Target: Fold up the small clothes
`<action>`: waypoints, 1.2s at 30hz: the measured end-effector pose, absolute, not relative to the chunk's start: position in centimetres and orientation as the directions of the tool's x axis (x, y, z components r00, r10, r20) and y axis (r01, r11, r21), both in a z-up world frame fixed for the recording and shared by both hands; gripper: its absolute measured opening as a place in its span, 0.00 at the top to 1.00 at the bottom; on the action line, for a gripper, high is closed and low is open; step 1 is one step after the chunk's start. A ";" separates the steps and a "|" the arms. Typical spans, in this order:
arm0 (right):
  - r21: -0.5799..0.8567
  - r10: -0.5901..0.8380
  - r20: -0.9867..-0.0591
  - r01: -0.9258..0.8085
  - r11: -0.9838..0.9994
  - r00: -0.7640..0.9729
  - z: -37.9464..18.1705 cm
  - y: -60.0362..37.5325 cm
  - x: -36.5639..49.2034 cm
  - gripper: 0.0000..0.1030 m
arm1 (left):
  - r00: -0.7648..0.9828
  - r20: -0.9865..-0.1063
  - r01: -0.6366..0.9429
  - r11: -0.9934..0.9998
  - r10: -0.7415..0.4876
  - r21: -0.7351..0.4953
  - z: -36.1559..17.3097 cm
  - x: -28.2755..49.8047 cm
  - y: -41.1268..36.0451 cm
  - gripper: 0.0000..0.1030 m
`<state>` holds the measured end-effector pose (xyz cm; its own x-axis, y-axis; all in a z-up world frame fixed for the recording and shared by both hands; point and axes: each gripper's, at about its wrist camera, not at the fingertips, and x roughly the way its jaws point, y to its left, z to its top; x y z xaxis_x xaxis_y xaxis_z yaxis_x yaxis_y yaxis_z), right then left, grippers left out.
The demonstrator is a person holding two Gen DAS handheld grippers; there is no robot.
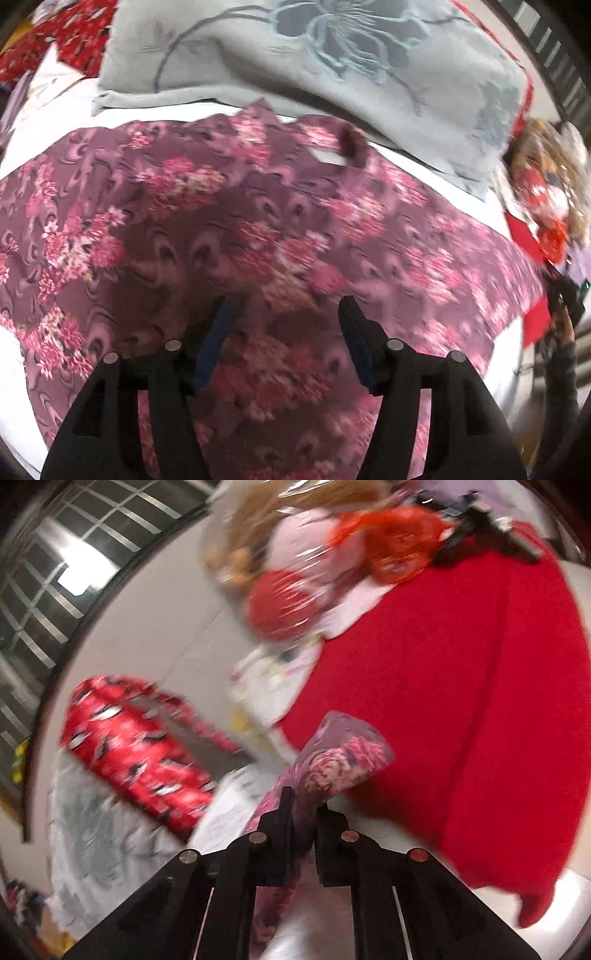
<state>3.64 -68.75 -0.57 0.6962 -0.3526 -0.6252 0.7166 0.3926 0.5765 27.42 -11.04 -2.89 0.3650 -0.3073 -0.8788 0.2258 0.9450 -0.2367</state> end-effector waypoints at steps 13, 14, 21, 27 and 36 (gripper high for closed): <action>0.561 -0.155 -0.610 0.562 0.608 0.777 1.5 -59.0 10.8 0.92 | 0.431 -0.794 0.222 0.903 -0.429 -0.368 -1.5 27.9 -7.5 0.42; 0.567 -0.117 -0.604 0.528 0.632 0.788 1.7 -57.3 11.9 0.91 | 0.442 -0.790 0.216 0.906 -0.424 -0.365 -1.4 28.0 -6.9 0.42; 0.586 0.094 -0.600 0.356 0.728 0.795 1.8 -45.8 18.2 0.91 | 0.468 -0.799 0.102 0.921 -0.378 -0.377 -2.5 29.6 -1.8 0.42; 0.583 0.266 -0.605 0.190 0.790 0.751 1.7 -34.4 22.4 0.91 | 0.430 -0.804 0.059 0.901 -0.411 -0.429 -3.7 30.4 1.1 0.42; 0.549 0.444 -0.627 -0.041 0.835 0.640 0.8 -17.6 25.6 0.87 | 0.435 -0.752 0.038 0.845 -0.495 -0.534 -3.0 30.5 4.7 0.42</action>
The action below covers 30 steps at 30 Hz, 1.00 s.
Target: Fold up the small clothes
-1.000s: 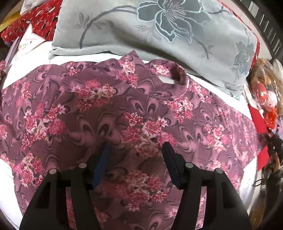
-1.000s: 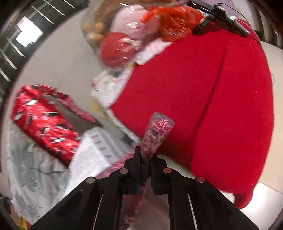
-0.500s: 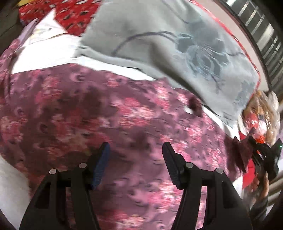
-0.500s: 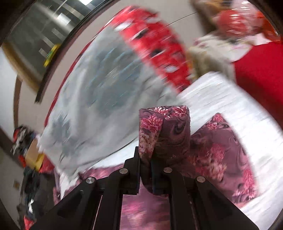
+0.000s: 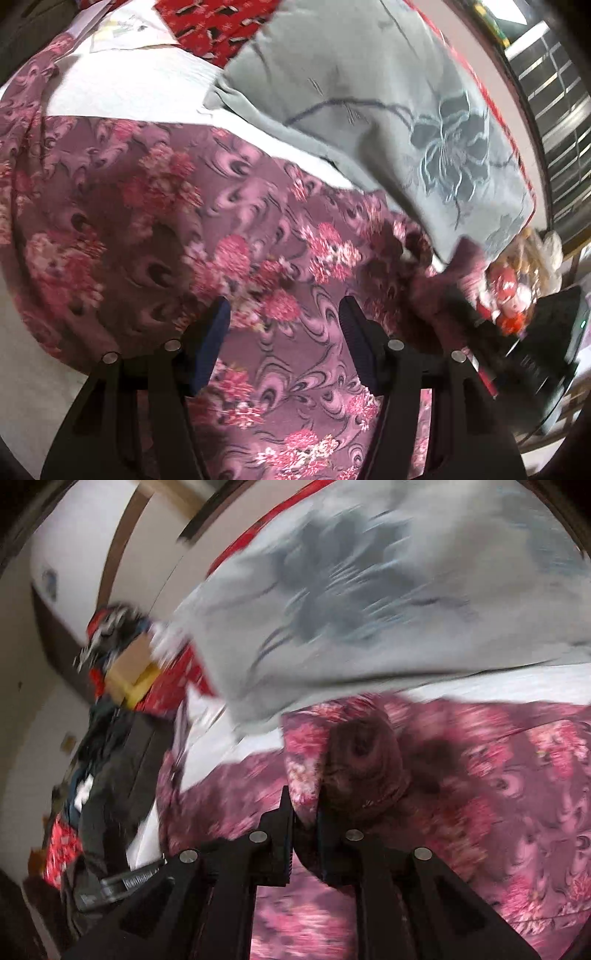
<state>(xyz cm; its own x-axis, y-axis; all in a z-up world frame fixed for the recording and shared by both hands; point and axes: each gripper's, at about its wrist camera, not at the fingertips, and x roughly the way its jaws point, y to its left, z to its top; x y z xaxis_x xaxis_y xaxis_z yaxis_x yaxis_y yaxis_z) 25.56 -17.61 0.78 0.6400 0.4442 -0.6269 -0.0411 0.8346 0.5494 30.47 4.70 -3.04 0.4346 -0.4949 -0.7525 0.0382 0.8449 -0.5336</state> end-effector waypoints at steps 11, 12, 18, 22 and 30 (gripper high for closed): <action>0.476 0.471 -0.728 -0.127 0.870 0.498 -3.7 -8.9 23.6 0.64 | 0.375 -0.684 0.069 0.755 -0.626 -0.653 -3.2 30.5 5.3 0.27; 0.493 0.491 -0.718 -0.137 0.859 0.494 -3.2 -9.5 22.8 0.59 | 0.361 -0.687 0.076 0.754 -0.630 -0.652 -3.3 30.6 4.7 0.27; 0.464 0.417 -0.722 -0.060 0.884 0.553 -1.5 -15.3 18.9 0.51 | 0.312 -0.715 0.111 0.771 -0.626 -0.627 -3.9 30.9 0.8 0.26; 0.435 0.272 -0.725 0.114 0.893 0.633 -0.5 -22.6 16.7 0.50 | 0.416 -0.731 0.104 0.826 -0.542 -0.554 -3.1 30.5 0.1 0.49; 0.443 0.060 -0.772 0.468 0.765 0.632 -3.6 -36.3 15.3 0.46 | 0.472 -0.762 0.024 0.871 -0.443 -0.491 -3.2 31.0 2.0 0.94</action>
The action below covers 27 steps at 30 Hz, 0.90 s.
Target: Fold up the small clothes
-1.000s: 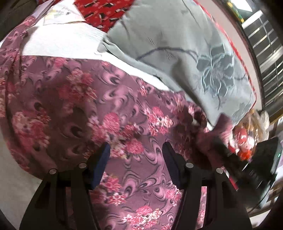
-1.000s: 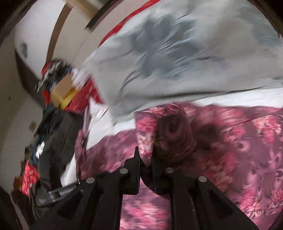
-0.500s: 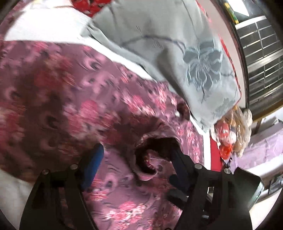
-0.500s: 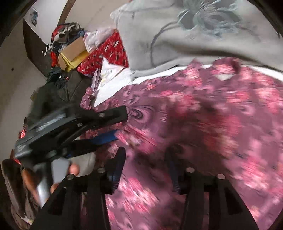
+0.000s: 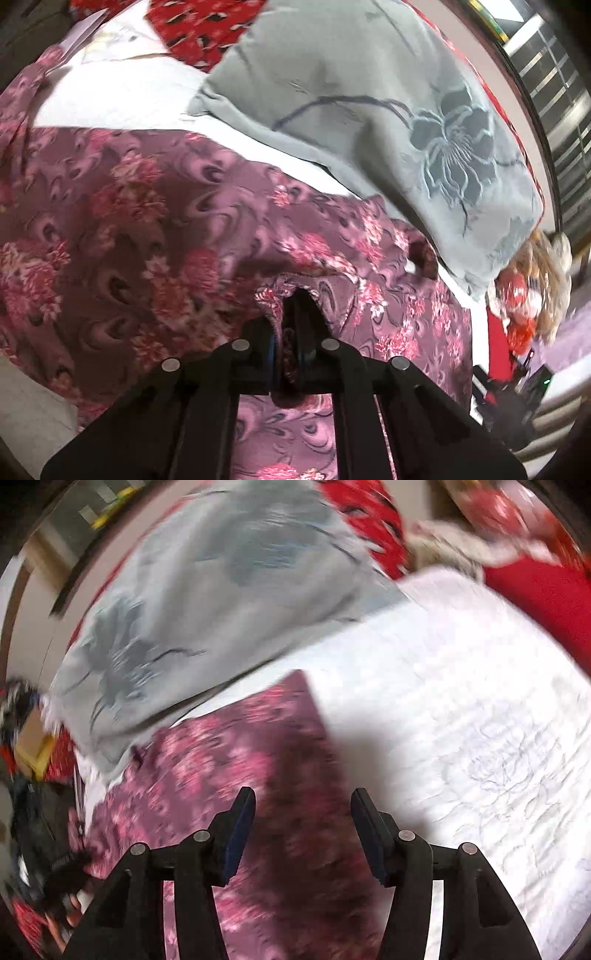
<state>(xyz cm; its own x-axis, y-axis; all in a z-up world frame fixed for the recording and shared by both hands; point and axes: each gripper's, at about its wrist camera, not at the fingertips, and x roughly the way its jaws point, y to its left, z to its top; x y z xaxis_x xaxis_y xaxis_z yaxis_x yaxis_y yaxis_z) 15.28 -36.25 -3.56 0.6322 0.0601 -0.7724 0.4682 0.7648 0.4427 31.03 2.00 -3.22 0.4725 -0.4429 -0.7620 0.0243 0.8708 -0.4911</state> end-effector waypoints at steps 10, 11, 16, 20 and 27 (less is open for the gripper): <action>0.439 0.143 -0.737 0.307 0.845 0.660 -3.5 -33.8 15.9 0.86 | 0.446 -0.823 -0.121 0.888 -0.352 -0.445 -4.6 31.8 5.6 0.93; 0.385 0.109 -0.787 0.346 0.855 0.607 -4.4 -33.8 16.2 0.85 | 0.443 -0.810 -0.137 0.864 -0.384 -0.485 -4.7 31.7 6.5 0.93; 0.392 0.067 -0.737 0.345 0.853 0.672 -1.7 -33.1 15.3 0.82 | 0.589 -0.711 -0.137 0.820 -0.384 -0.556 -1.3 30.4 9.8 0.90; 0.365 0.104 -0.719 0.246 0.898 0.687 0.1 -30.2 16.5 0.79 | 0.570 -0.708 -0.035 0.849 -0.417 -0.528 -0.9 30.5 7.4 0.58; 0.374 0.217 -0.746 0.126 0.919 0.629 -0.9 -22.7 20.1 0.79 | 0.449 -0.856 -0.049 0.950 -0.255 -0.309 -4.2 31.8 4.4 0.59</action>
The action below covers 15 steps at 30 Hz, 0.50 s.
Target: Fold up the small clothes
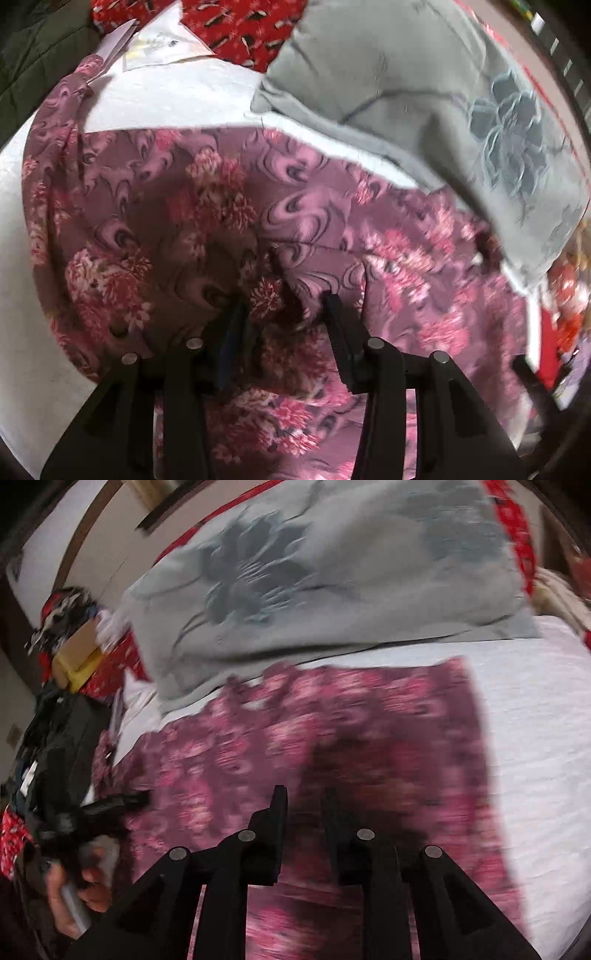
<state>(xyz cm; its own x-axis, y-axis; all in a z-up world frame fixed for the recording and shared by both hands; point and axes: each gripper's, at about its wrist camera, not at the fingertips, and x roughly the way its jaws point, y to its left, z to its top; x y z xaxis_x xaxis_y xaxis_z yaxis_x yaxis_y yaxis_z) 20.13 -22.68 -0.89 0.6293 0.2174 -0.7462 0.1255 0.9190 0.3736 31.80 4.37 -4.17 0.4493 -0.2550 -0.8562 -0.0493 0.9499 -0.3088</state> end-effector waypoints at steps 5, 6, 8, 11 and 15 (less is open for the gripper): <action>0.395 0.304 -0.737 0.021 0.918 0.604 -1.7 -16.4 23.7 0.79 | 0.522 -0.763 -0.112 0.856 -0.382 -0.505 -1.1 31.6 9.6 0.57; 0.398 0.315 -0.737 0.008 0.917 0.598 -1.8 -15.5 24.1 0.79 | 0.537 -0.748 -0.123 0.841 -0.389 -0.526 -0.3 32.0 11.3 0.54; 0.399 0.349 -0.732 -0.047 0.916 0.586 -2.2 -12.8 25.4 0.78 | 0.565 -0.757 -0.159 0.857 -0.327 -0.489 1.3 33.4 14.7 0.49; 0.336 0.341 -0.759 -0.114 0.935 0.554 -4.1 -9.3 26.4 0.68 | 0.587 -0.790 -0.221 0.904 -0.177 -0.367 3.2 36.5 18.7 0.35; 0.240 0.281 -0.715 -0.154 0.959 0.639 -5.8 -7.3 24.6 0.60 | 0.490 -0.870 -0.294 0.950 0.053 -0.107 3.2 42.7 22.4 0.25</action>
<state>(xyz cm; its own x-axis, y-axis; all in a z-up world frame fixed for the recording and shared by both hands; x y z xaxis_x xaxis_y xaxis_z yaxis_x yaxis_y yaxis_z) 24.61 -7.29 -5.81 0.6395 0.2813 -0.7155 -0.1537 0.9587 0.2395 42.66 22.37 3.19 0.4900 0.0532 -0.8701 -0.2939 0.9498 -0.1074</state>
